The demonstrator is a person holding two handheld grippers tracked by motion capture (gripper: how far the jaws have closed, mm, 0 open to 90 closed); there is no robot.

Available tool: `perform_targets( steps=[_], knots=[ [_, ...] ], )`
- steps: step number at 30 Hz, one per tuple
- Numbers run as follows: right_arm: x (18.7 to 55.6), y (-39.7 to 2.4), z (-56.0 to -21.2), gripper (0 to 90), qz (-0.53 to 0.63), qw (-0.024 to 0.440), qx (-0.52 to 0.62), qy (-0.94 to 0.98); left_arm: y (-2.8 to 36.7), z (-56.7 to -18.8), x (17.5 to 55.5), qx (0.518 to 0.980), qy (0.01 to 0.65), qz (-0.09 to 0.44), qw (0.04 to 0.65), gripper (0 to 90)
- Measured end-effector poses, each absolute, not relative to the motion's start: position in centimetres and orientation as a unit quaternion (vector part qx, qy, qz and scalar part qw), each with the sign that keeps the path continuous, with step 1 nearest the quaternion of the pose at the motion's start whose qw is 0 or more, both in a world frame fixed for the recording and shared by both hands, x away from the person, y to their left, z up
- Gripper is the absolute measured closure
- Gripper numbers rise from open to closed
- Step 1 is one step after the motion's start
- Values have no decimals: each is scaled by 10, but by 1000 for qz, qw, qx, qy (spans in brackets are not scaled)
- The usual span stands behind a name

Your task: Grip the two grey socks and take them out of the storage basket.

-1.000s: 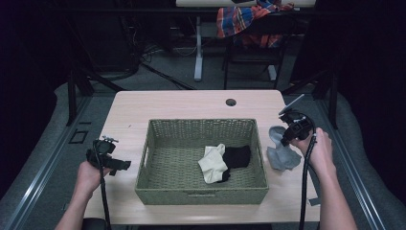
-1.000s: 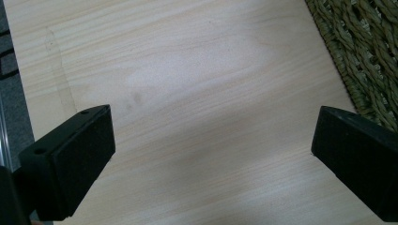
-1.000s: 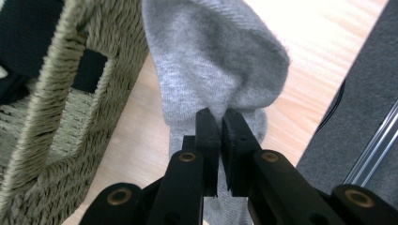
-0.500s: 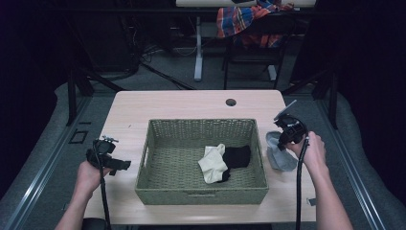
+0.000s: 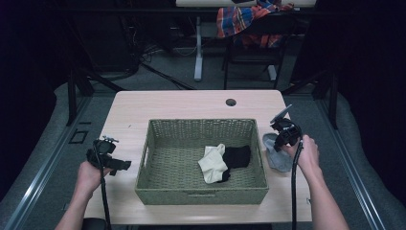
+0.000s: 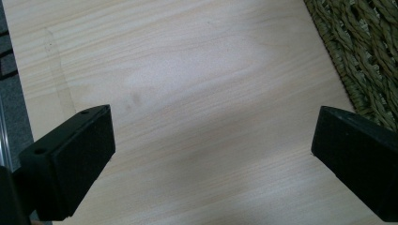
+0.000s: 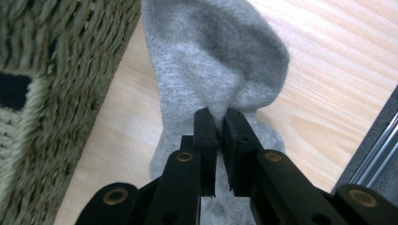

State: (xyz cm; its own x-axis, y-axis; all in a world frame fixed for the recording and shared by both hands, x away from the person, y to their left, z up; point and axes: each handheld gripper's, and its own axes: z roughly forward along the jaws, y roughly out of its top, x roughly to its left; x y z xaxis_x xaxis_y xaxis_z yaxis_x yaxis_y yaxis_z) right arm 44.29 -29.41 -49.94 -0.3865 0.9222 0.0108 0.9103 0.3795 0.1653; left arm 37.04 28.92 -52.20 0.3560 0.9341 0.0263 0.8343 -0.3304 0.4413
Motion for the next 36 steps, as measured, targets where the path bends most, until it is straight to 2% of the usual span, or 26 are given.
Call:
perform_targets(
  steps=[9, 12, 14, 20, 26, 31, 36],
  knots=[
    [447, -295, -511, 745, 77, 47, 556, 826, 290, -522, 371, 804, 550, 140, 178, 2],
    [445, -298, -505, 614, 83, 44, 557, 825, 290, -522, 370, 802, 551, 143, 180, 2],
    [441, -300, -498, 540, 96, 58, 560, 821, 290, -522, 370, 802, 551, 142, 180, 2],
    [427, -305, -469, 365, 126, 66, 549, 823, 289, -521, 370, 804, 549, 141, 180, 2],
    [408, -312, -451, 137, 157, 78, 551, 816, 289, -521, 371, 803, 550, 144, 180, 2],
    [390, -321, -455, 88, 152, 84, 558, 812, 288, -521, 371, 804, 549, 144, 180, 2],
    [377, -326, -466, 78, 139, 81, 560, 813, 286, -521, 372, 806, 546, 142, 178, 2]
  ],
)
